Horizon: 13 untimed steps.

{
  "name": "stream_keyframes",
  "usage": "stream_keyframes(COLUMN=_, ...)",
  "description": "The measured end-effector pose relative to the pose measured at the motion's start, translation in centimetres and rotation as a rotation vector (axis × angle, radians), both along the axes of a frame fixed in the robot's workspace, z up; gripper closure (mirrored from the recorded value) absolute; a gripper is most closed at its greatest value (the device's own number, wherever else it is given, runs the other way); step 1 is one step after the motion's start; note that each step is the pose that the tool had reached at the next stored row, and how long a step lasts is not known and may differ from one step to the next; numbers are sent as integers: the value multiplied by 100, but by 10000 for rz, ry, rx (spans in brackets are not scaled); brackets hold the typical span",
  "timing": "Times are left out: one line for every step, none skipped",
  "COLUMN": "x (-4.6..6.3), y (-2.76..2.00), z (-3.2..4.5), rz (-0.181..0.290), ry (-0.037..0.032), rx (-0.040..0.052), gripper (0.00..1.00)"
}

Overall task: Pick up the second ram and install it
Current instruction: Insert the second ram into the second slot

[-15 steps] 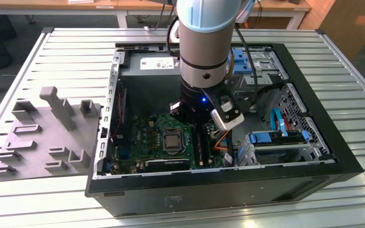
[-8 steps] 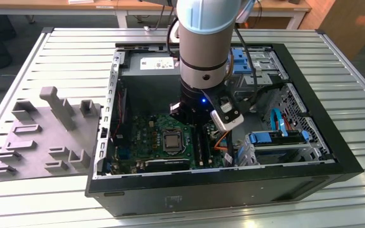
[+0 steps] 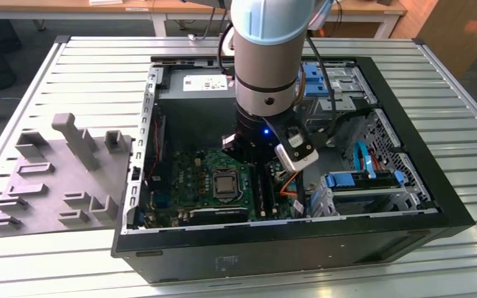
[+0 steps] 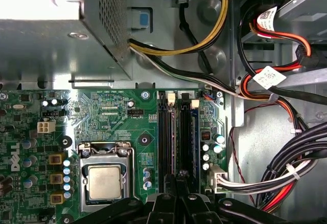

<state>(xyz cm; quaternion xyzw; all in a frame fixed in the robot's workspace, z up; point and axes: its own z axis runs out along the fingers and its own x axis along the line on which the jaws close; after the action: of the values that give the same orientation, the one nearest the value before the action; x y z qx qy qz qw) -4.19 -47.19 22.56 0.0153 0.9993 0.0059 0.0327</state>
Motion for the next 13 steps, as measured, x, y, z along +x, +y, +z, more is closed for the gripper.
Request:
stream_keyframes(x=0, y=0, z=0, rz=16, ry=0, rx=-1, gripper=88)
stream_keyframes(x=0, y=0, z=0, rz=32, ry=0, rx=-1, gripper=88)
stream_keyframes(x=0, y=0, z=0, rz=42, ry=0, rx=-1, gripper=88)
stream_keyframes(x=0, y=0, z=-1, rz=48, ry=0, rx=0, gripper=88)
stream_keyframes(x=0, y=0, z=-1, rz=50, ry=0, rx=0, gripper=88)
stream_keyframes(x=0, y=0, z=-1, rz=51, ry=0, rx=0, gripper=88)
stream_keyframes(x=0, y=0, z=-1, rz=51, ry=0, rx=0, gripper=88)
stream_keyframes(x=0, y=0, z=-1, rz=52, ry=0, rx=0, gripper=88)
stream_keyframes(x=0, y=0, z=-1, rz=52, ry=0, rx=0, gripper=88)
stream_keyframes(x=0, y=0, z=-1, rz=52, ry=0, rx=0, gripper=88)
stream_keyframes(x=0, y=0, z=-2, rz=53, ry=0, rx=1, gripper=88)
stream_keyframes(x=0, y=0, z=-3, rz=53, ry=0, rx=0, gripper=88)
stream_keyframes(x=0, y=0, z=-3, rz=53, ry=0, rx=-1, gripper=88)
